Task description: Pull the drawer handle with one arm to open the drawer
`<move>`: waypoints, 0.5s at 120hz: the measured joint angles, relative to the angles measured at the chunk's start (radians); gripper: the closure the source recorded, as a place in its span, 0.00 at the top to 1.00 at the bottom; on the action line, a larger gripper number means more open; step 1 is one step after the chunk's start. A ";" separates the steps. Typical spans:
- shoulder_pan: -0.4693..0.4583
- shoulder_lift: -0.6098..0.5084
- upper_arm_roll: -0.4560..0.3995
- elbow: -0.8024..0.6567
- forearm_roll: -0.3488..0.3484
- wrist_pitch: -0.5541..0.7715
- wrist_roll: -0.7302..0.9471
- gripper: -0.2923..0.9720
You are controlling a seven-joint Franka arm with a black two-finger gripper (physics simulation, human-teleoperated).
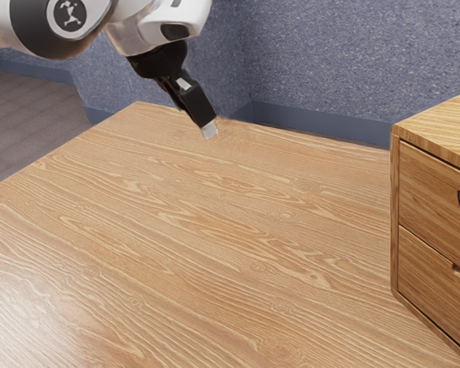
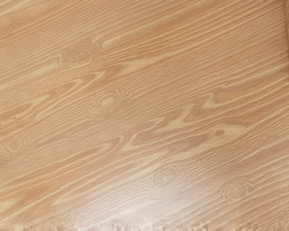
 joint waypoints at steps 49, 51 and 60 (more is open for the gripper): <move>0.808 -0.510 -0.583 -0.051 -0.496 -0.040 -0.130 0.75; 0.808 -0.510 -0.585 -0.051 -0.501 -0.040 -0.144 0.75; 0.807 -0.512 -0.587 -0.052 -0.517 -0.045 -0.214 0.75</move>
